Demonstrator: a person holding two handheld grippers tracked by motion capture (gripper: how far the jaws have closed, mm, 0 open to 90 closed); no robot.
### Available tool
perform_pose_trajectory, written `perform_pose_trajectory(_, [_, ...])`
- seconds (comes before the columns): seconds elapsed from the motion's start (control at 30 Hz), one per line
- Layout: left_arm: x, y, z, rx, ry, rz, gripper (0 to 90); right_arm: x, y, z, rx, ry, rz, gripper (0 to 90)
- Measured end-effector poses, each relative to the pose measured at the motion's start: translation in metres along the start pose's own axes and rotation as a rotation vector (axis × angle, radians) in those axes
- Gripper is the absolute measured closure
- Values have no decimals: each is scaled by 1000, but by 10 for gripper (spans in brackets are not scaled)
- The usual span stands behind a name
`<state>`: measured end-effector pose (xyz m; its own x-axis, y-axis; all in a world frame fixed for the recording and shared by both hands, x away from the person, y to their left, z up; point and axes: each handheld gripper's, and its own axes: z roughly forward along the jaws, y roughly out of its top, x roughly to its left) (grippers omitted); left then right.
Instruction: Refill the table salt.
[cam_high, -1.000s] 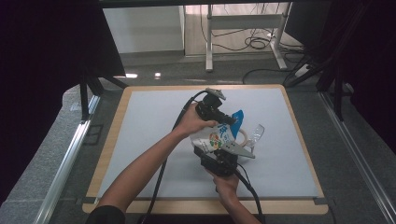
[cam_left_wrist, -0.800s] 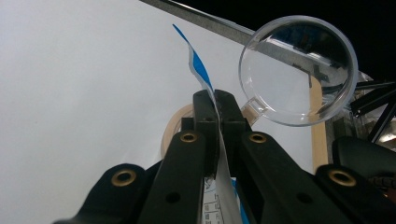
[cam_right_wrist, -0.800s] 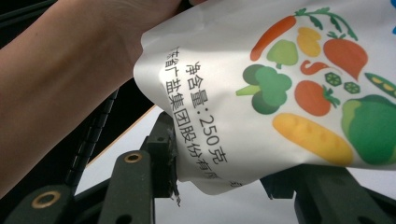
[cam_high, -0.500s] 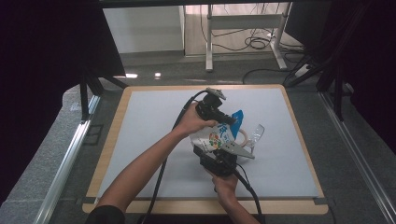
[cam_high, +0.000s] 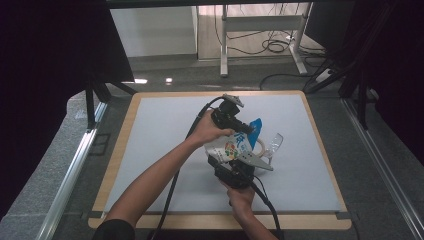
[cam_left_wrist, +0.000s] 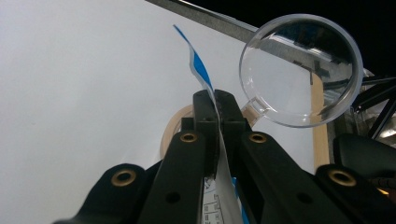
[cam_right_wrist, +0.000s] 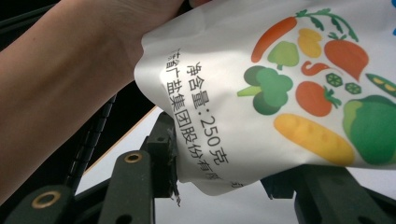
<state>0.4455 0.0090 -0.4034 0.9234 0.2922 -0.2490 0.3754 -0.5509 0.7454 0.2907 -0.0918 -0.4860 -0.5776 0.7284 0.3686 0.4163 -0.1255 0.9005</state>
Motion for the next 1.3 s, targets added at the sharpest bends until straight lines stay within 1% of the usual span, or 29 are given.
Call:
perform_pose_trajectory(0.23, [0,-1,-1,-3,2,1,897,0,0,0,1,6,-2,555])
perform_pose_trajectory(0.53, [-1,-1,-3,-9,-2,3,896,-4,0,-4,-3,42,-6,560])
perform_pose_trajectory(0.73, [-1,-1,-2,-9,-1,2,896,-4,0,-5,-2,45,1,560])
perform_pose_trajectory(0.93, [0,-1,-1,-3,1,1,896,-5,2,-6,0,51,28,560])
perform_pose_trajectory(1.3, [1,2,2,5,-1,0,896,-5,4,-6,-4,38,49,560])
